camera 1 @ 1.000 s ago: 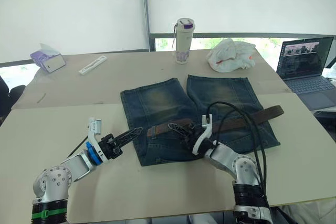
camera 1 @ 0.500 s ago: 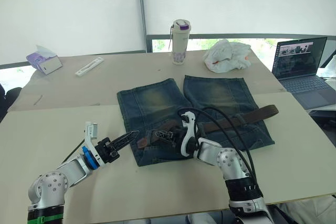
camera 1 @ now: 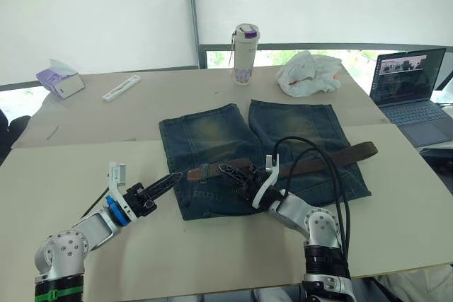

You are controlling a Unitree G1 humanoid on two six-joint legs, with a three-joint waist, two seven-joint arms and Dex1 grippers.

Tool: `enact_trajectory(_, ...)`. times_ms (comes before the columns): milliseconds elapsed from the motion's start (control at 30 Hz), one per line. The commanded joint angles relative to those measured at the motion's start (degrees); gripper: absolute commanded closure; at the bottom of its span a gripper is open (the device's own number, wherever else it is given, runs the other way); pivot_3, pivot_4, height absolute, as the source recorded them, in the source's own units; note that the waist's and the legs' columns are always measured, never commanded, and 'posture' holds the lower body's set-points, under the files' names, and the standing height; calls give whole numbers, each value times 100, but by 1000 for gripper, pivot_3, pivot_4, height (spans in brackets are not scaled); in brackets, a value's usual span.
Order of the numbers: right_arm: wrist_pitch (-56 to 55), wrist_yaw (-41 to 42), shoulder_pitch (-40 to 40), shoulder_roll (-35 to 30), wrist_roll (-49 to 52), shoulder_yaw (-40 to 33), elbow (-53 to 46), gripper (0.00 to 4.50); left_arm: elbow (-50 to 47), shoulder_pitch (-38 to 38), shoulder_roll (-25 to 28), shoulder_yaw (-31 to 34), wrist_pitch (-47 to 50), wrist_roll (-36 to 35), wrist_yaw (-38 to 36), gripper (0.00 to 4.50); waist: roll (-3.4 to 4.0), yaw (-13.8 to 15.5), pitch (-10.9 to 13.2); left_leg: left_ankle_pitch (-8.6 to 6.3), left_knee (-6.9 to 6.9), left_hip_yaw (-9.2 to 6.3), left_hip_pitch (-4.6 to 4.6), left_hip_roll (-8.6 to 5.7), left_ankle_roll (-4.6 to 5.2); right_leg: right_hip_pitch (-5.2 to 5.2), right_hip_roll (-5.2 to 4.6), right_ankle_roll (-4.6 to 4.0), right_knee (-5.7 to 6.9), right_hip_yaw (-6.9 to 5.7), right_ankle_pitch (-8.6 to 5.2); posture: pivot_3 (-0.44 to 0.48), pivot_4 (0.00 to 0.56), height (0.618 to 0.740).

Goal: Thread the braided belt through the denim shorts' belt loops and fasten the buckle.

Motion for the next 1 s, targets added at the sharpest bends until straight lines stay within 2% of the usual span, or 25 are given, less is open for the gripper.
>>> enact_trajectory(33,33,59,-29,154,80,168,-73,4500,-67,-93,-148,-154,69,-95,81,1555,0,4,0,0,0,1,-2,-2,0,-4,-1,0,4,0,0,0,150,740)
enact_trajectory(400,-29,87,-13,127,45,191,-108,4500,31,-357,-343,-267,320,-186,589,1555,-1,3,-1,18,2,3,-9,-6,-27,-14,27,1,17,-4,0,0,150,740)
enact_trajectory(533,-62,99,-17,115,24,191,-77,4500,-32,-411,-379,-232,346,-311,755,2799,-1,21,-1,21,3,3,-10,-10,-32,-14,31,2,19,-7,0,0,150,740)
enact_trajectory(633,-66,118,-7,105,-4,219,-78,4500,-39,-471,-425,-215,297,-333,893,4189,-1,23,-1,27,2,4,-10,-10,-43,-14,32,2,19,-8,0,0,150,740)
enact_trajectory(667,-64,119,-9,102,-11,222,-78,4500,-25,-500,-442,-212,283,-331,930,4429,-1,29,-1,28,2,4,-10,-10,-43,-14,33,2,19,-8,0,0,150,740)
enact_trajectory(767,-82,172,-11,67,-75,244,-74,4500,-9,-544,-471,-238,262,-284,998,4429,-1,36,-1,31,2,4,-10,-11,-48,-14,37,2,19,-9,-1,0,150,740)
enact_trajectory(900,-171,456,112,-125,-269,392,-329,3085,-47,-532,-489,-259,240,-238,1036,4500,-2,39,-1,35,2,5,-11,-12,-55,-14,43,3,19,-9,-1,0,150,740)
enact_trajectory(1000,-10,703,397,-744,-532,737,-1006,2023,-93,-504,-392,-241,218,-191,960,4500,-1,59,-1,35,3,4,-13,-12,-56,-13,44,4,19,-8,-1,0,150,740)
